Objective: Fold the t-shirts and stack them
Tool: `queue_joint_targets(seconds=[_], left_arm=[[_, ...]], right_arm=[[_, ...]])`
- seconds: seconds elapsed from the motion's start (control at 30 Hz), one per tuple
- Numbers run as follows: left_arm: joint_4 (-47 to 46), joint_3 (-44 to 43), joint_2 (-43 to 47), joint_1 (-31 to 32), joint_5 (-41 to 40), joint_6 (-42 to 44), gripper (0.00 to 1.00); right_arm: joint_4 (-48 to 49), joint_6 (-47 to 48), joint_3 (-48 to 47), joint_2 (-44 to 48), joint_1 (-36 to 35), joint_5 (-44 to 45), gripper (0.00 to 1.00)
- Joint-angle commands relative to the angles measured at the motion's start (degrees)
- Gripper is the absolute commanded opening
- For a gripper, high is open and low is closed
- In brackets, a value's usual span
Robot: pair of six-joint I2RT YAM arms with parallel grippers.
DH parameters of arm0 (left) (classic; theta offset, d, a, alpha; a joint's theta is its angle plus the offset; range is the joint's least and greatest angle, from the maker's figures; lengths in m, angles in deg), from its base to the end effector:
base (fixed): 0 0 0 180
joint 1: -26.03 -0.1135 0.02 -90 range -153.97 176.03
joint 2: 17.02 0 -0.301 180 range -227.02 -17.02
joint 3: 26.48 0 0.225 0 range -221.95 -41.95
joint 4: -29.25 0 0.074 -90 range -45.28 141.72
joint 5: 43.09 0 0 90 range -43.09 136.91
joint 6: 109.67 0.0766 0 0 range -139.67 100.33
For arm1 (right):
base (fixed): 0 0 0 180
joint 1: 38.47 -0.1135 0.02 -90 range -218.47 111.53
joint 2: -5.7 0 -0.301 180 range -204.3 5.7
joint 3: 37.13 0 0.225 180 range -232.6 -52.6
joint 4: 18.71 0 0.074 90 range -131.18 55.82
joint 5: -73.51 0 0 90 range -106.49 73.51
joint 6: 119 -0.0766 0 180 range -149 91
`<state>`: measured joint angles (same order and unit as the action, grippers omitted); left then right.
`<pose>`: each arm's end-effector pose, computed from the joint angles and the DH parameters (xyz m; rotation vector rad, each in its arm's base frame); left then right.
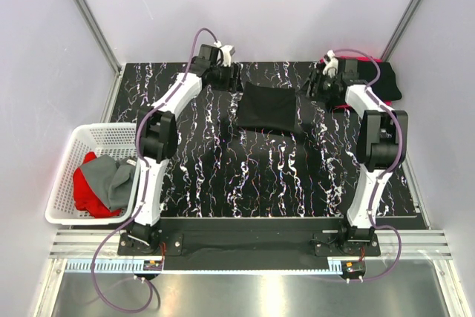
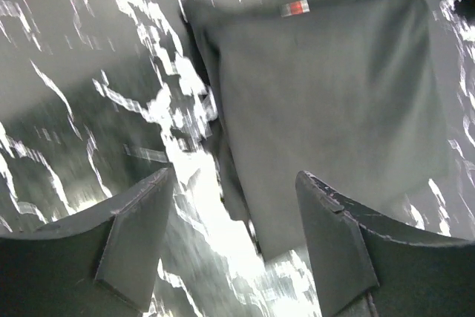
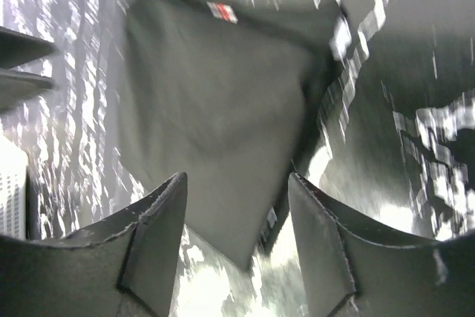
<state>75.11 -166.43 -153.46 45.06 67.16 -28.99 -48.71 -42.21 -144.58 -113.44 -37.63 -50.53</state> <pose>0.5307 -0.2111 0.2364 0.3814 2.3130 -0.6573 0.4901 0.0357 0.2394 -0.0314 2.2698 0.7931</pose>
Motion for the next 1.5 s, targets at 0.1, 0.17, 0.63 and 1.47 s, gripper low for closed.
queue_joint_targets(seconds=[0.1, 0.17, 0.63, 1.47], left_arm=[[1.1, 8.8, 10.3, -3.0, 18.9, -1.9, 0.63], [0.9, 10.0, 9.4, -3.4, 28.0, -3.3, 0.62], [-10.9, 16.6, 1.4, -2.8, 38.3, -16.8, 0.61], [-6.7, 15.9, -3.2, 0.0, 33.4, -14.4, 0.62]], right_arm=[[-3.2, 2.0, 6.4, 0.6, 1.3, -4.8, 0.66], [-3.2, 1.2, 5.9, -0.9, 1.3, -5.1, 0.67], [-4.6, -3.9, -2.8, -14.5, 0.0, -11.4, 0.69], [-4.4, -4.7, -6.5, -19.3, -5.7, -13.8, 0.23]])
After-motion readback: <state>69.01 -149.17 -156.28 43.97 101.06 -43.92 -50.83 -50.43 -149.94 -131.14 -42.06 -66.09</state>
